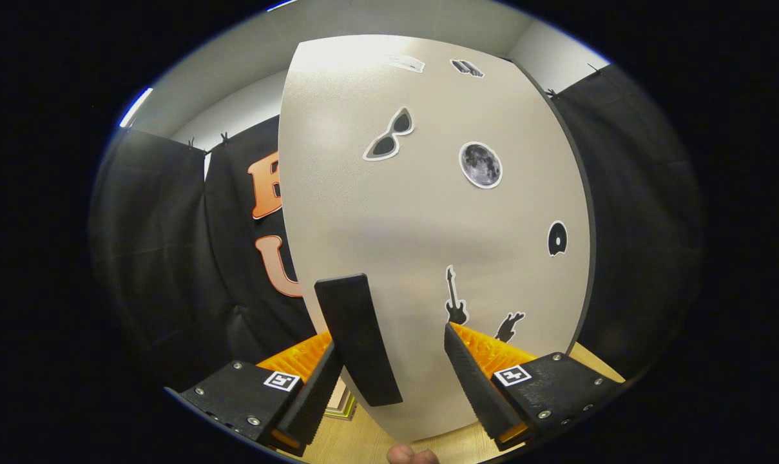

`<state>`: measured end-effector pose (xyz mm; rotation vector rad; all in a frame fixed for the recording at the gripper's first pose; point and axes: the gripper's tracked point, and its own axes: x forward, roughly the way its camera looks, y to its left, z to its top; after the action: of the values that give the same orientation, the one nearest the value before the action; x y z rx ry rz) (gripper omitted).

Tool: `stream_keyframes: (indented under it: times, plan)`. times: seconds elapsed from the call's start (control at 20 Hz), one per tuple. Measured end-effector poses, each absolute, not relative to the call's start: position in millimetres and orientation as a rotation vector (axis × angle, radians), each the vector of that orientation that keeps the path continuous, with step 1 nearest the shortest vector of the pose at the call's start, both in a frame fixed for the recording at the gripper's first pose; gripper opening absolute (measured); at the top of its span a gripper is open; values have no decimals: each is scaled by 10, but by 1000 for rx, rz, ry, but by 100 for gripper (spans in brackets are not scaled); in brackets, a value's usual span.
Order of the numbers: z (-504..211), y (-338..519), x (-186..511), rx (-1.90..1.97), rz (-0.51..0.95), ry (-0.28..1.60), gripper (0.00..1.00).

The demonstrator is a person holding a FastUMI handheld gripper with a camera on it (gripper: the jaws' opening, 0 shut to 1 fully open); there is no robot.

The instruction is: Open the shoe cabinet door, grab the shoes and put them into the shoe cabinet, then close the shoe cabinet door.

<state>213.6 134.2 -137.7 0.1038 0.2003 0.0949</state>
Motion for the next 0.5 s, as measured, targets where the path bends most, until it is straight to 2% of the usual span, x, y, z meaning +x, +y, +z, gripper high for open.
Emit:
stream_keyframes:
  times: [0.5]
  plan:
    - [-1376, 1416, 2354, 87, 29, 189, 94]
